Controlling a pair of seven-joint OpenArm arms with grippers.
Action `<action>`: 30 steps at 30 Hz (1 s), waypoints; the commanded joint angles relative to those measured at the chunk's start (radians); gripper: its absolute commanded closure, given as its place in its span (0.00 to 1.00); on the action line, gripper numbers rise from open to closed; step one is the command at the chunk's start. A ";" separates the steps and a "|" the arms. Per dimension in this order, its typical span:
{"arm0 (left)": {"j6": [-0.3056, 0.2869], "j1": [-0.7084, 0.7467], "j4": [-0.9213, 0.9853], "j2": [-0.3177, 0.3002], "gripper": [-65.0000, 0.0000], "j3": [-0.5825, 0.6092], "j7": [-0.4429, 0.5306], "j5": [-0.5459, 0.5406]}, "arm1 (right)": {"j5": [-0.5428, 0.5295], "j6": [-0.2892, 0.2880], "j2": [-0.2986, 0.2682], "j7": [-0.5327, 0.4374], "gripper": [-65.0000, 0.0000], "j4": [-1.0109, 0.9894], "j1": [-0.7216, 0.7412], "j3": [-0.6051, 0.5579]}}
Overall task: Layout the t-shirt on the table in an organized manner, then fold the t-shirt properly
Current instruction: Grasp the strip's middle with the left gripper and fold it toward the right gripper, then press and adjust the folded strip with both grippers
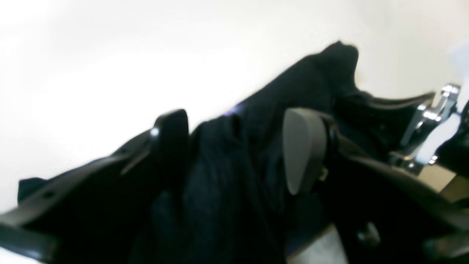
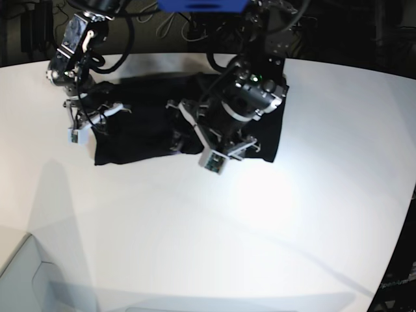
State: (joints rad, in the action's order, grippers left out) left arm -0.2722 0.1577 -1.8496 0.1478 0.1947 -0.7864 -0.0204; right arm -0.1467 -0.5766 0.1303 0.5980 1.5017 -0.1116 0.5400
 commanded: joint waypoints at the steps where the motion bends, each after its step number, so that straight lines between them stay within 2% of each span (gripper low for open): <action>1: 0.000 0.004 -0.011 0.006 0.45 -0.018 0.015 -0.011 | 0.037 0.000 0.001 0.060 1.00 0.000 -0.006 -0.002; 4: 0.000 0.010 -0.011 -0.041 0.58 -0.097 0.009 -0.016 | 0.037 0.000 -0.001 0.061 1.00 0.001 -0.004 -0.002; 8: -0.002 0.035 -0.008 -0.075 0.80 -0.200 0.017 -0.016 | 0.035 0.000 -0.002 0.063 1.00 0.001 -0.004 -0.002; 11: -0.002 0.027 0.080 -0.101 0.91 -0.268 0.017 -0.016 | 0.035 0.000 -0.002 0.063 1.00 0.003 -0.004 -0.002; 17: -0.003 -0.057 0.298 -0.123 0.92 -0.306 0.018 -0.016 | 0.034 -0.001 0.001 0.067 0.78 0.086 -0.009 0.001; 24: -0.003 -0.088 0.316 -0.126 0.92 -0.315 0.018 -0.016 | 0.034 0.000 0.004 0.072 0.61 0.205 -0.015 0.007; 30: -0.003 -0.091 0.319 -0.126 0.92 -0.315 0.018 -0.016 | 0.034 0.002 0.004 0.072 0.44 0.227 -0.027 0.007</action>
State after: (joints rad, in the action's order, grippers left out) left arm -0.2806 0.0746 -1.5238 0.0250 -0.1181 -0.7582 -0.0467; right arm -0.1013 -0.5770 0.1360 0.6880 1.7092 -0.1452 0.5484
